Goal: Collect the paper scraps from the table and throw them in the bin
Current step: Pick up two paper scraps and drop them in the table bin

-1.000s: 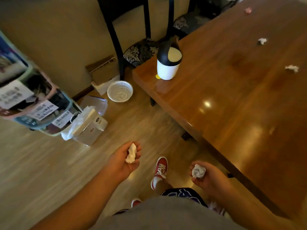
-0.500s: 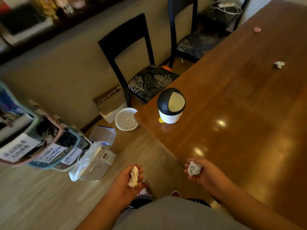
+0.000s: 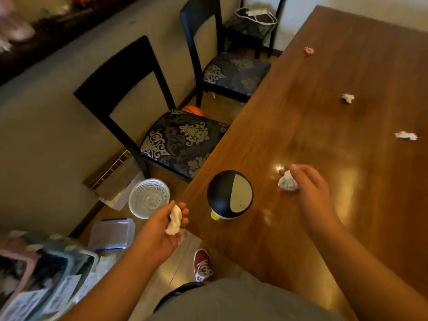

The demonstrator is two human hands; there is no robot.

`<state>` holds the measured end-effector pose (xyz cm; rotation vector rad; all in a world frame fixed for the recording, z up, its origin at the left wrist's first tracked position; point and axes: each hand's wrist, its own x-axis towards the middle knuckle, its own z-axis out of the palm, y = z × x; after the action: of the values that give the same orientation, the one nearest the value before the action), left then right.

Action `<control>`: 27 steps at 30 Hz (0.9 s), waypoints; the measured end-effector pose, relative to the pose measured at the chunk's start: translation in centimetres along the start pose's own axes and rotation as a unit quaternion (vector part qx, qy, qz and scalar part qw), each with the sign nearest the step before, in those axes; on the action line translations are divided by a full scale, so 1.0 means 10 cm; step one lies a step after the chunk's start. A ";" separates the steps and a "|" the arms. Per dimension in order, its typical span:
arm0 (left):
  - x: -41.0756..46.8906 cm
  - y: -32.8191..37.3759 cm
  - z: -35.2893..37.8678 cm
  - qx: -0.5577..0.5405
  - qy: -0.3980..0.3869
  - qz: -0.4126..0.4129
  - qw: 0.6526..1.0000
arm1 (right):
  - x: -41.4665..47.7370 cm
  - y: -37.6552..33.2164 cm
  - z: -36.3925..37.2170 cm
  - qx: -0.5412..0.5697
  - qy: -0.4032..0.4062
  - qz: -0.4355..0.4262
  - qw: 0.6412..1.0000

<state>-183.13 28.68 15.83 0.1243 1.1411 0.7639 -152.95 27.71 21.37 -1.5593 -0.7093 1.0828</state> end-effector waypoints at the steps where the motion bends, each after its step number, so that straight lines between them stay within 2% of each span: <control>1: 0.05 0.11 0.04 0.010 -0.007 -0.002 1.000 | 0.00 -0.08 0.07 -0.030 0.027 -0.054 0.998; 3: 0.13 0.26 0.14 0.023 -0.027 -0.008 0.999 | -0.04 -0.10 0.24 -0.078 0.055 -0.109 0.989; 7: 0.18 0.39 0.30 0.046 -0.038 -0.031 0.998 | -0.14 0.16 0.54 -0.236 -0.083 -0.069 0.966; 12: 0.12 0.34 0.47 0.058 -0.013 -0.038 0.998 | -0.05 0.23 0.31 -0.229 -0.063 -0.064 0.969; 15: 0.01 0.29 0.63 0.121 -0.020 0.018 0.992 | -0.02 0.31 0.06 -0.219 -0.052 -0.049 0.973; 17: -0.05 0.26 0.79 0.225 -0.042 0.100 0.968 | -0.04 0.42 -0.12 -0.224 -0.053 -0.038 0.972; 20: -0.08 0.23 1.17 0.407 -0.076 0.211 0.885 | -0.11 0.60 -0.37 -0.221 -0.068 -0.011 0.973; 23: 0.00 0.19 1.55 0.565 -0.099 0.316 0.755 | -0.24 0.75 -0.57 -0.219 -0.073 0.003 0.973; 25: 0.10 0.18 1.74 0.658 -0.099 0.377 0.644 | -0.32 0.81 -0.67 -0.221 -0.071 0.007 0.973; 27: 0.22 0.18 1.87 0.764 -0.111 0.415 0.481 | -0.39 0.83 -0.77 -0.223 -0.060 0.009 0.973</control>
<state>-167.61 36.61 23.19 2.3949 1.1300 0.2220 -148.32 18.83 14.69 -1.8895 -1.0794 1.0865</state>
